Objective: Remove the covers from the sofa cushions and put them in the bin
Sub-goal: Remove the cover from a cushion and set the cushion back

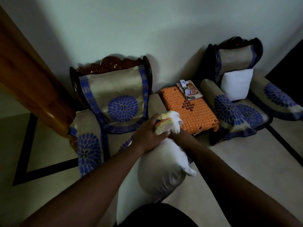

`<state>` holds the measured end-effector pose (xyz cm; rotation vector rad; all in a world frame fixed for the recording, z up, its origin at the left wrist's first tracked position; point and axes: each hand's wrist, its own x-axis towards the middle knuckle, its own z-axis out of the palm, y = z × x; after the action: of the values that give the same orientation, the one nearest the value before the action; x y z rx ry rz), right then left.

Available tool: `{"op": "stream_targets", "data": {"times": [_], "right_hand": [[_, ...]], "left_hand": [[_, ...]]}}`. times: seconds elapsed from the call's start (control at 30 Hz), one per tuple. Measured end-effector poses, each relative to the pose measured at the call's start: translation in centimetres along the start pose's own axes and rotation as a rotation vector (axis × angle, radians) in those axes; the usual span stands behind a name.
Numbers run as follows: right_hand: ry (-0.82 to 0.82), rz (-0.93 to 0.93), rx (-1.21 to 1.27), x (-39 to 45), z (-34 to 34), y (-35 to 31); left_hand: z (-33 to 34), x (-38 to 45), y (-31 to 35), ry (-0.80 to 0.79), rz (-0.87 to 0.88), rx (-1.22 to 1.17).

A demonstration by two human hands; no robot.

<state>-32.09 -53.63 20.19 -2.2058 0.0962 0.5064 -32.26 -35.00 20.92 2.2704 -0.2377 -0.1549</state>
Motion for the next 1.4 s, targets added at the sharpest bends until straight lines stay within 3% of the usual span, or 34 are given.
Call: {"op": "stream_targets", "data": {"times": [0.07, 0.17, 0.27, 0.33, 0.4, 0.53, 0.7, 0.8, 0.87, 1.0, 1.1, 1.2, 1.3, 1.4], "right_hand": [[0.017, -0.045, -0.066, 0.5, -0.7, -2.9], [-0.103, -0.105, -0.059, 1.9, -1.7, -5.6], [-0.094, -0.001, 0.04, 3.3, -3.0, -6.6], [-0.06, -0.04, -0.023, 2.6, -3.0, -6.7], [-0.054, -0.005, 0.059, 2.0, -1.9, -5.6], [0.065, 0.042, 0.305, -0.2, 1.4, -3.0], [0.175, 0.042, 0.485, -1.2, 2.0, -3.3], [0.173, -0.028, 0.542, -1.5, 1.4, -4.5], [0.167, -0.098, 0.529, -1.9, 0.6, -5.7], [0.056, -0.185, 0.71, -2.3, -1.7, -8.0], [-0.012, -0.174, 0.809, -2.0, -2.3, -8.7], [-0.042, -0.071, 0.765, -2.5, -0.7, -8.4], [-0.097, -0.004, 0.734, -3.5, 0.7, -7.0], [-0.069, -0.031, 0.922, -4.7, 1.0, -4.9]], "left_hand": [[-1.0, 2.4, 3.1, 0.002, 0.019, 0.109], [-2.4, 4.8, 5.0, 0.017, -0.021, 0.136], [-3.5, 4.3, 5.7, -0.025, 0.018, -0.045], [-3.6, 3.1, 4.9, -0.031, -0.068, -0.241], [-3.6, 2.1, 3.2, -0.035, -0.114, -0.291], [-3.1, -0.1, 0.9, -0.144, -0.107, -0.067], [-3.3, -2.3, 1.9, 0.126, 0.072, 0.462], [-4.6, -1.9, 3.9, 0.133, 0.146, 0.611], [-5.4, -1.2, 5.8, 0.022, 0.118, 0.578], [-7.2, 1.2, 7.3, -0.147, -0.12, 0.335], [-7.3, 1.5, 6.8, -0.058, -0.183, 0.179], [-6.1, 0.2, 4.7, 0.132, -0.186, -0.003], [-5.1, -1.7, 2.3, 0.187, -0.217, -0.229], [-5.0, -2.4, 1.2, 0.245, -0.248, -0.317]]}}
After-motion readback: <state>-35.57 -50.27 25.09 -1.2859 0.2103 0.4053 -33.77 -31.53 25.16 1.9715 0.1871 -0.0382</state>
